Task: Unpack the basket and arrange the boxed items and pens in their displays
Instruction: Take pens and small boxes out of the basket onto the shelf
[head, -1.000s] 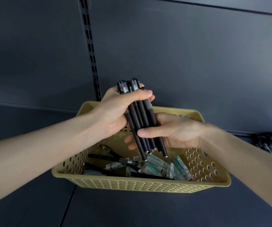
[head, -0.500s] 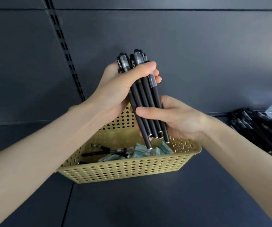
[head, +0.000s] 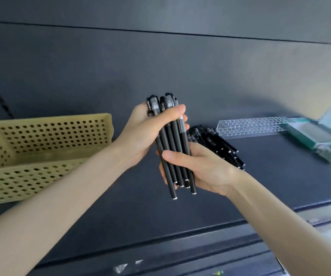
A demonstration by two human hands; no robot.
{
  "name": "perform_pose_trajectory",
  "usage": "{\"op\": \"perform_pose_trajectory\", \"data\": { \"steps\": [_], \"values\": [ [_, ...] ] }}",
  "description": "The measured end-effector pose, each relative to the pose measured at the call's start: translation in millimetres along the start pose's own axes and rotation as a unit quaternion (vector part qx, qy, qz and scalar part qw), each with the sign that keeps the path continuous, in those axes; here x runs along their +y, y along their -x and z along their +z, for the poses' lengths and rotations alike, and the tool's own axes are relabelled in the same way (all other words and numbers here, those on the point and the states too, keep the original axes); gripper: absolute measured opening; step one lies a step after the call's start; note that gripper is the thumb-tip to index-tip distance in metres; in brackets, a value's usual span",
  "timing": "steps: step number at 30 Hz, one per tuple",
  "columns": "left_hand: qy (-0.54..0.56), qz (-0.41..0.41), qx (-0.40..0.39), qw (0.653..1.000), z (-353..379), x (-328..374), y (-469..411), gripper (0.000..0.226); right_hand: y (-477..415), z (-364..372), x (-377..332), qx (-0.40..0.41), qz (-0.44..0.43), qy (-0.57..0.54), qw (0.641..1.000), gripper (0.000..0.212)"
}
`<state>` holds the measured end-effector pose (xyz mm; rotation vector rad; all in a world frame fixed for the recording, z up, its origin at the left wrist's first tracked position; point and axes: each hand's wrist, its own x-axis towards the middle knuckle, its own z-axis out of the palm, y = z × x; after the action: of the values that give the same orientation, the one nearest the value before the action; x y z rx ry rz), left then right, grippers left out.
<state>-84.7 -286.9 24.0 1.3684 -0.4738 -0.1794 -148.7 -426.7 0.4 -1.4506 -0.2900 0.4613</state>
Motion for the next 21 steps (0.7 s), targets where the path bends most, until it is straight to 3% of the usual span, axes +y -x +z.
{"op": "perform_pose_trajectory", "data": {
  "steps": [9,14,21],
  "values": [
    [-0.024,-0.02,0.029,0.999,102.5,-40.1,-24.7,0.033,65.7,-84.1,17.5,0.065,0.015,0.019,0.998,0.024],
    [-0.048,-0.035,0.088,0.994,119.8,-75.5,-68.1,0.033,49.8,-129.5,26.1,0.11,0.012,0.065,0.992,0.026],
    [-0.114,-0.072,0.088,0.987,122.0,-116.5,-126.2,0.03,14.0,-182.0,35.5,0.172,0.011,0.138,0.975,0.025]
  ]
}}
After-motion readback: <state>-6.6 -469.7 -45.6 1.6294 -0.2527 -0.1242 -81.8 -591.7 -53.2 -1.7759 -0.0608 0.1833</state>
